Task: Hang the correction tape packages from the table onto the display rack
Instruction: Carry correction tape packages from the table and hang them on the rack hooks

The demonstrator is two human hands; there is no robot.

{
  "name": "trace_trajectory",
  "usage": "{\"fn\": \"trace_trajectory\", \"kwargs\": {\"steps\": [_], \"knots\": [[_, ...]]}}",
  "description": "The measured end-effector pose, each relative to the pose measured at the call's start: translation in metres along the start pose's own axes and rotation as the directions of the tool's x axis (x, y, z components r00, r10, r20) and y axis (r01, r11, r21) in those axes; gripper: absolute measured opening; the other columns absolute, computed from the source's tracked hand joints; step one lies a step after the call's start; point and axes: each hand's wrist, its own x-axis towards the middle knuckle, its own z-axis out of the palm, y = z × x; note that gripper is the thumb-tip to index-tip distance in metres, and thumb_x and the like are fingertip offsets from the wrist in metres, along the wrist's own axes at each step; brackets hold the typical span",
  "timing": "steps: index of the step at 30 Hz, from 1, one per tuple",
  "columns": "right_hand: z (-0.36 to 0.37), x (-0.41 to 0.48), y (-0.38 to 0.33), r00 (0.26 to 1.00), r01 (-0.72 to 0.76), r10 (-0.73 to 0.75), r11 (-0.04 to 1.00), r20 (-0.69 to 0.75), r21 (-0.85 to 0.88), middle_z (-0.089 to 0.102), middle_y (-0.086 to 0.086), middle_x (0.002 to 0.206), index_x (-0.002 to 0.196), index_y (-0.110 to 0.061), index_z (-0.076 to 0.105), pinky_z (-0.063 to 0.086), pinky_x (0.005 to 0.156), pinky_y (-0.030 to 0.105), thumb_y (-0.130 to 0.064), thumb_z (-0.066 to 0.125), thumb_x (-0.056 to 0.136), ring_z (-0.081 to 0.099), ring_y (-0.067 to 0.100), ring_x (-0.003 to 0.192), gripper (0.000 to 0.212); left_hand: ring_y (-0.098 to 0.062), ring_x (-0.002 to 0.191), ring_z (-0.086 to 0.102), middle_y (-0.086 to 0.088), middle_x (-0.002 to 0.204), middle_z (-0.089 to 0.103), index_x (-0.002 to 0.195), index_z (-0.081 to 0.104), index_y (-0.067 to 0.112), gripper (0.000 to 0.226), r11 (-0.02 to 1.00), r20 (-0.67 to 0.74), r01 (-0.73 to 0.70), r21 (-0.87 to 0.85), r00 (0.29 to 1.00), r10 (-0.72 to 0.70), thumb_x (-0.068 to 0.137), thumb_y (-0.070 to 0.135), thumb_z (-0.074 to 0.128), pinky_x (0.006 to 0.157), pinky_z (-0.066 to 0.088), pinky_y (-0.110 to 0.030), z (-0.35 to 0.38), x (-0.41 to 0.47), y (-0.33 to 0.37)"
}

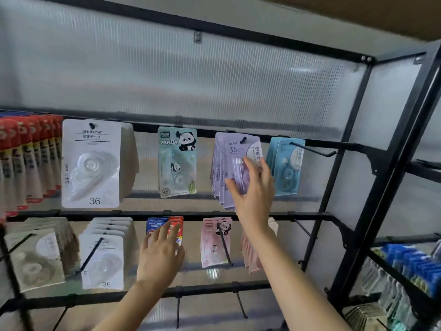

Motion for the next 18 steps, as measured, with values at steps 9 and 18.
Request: {"fn": "trace_trajectory", "kwargs": {"steps": [9,18], "knots": [[0.019,-0.022,-0.006,0.999,-0.011,0.009,0.997,0.031,0.07,0.021,0.024,0.151,0.141,-0.005,0.041,0.029,0.107,0.049,-0.037,0.074,0.074,0.026,0.043,0.138,0.081,-0.013,0.141,0.025,0.007,0.155,0.023,0.149,0.018,0.029,0.055,0.998,-0.003,0.043,0.036,0.999,-0.043,0.098,0.043,0.033,0.115,0.018,-0.032,0.004,-0.003,-0.002],[0.006,-0.066,0.003,0.997,-0.021,0.023,1.0,0.074,-0.02,0.012,0.016,0.151,0.144,-0.011,0.028,0.031,0.106,0.055,-0.037,0.079,0.071,0.019,0.036,0.139,0.093,-0.016,0.138,0.03,0.004,0.153,0.027,0.149,0.02,0.027,0.054,0.996,0.019,0.061,0.067,0.998,-0.063,0.098,0.041,0.034,0.112,0.021,-0.032,0.002,0.0,-0.001]]}}
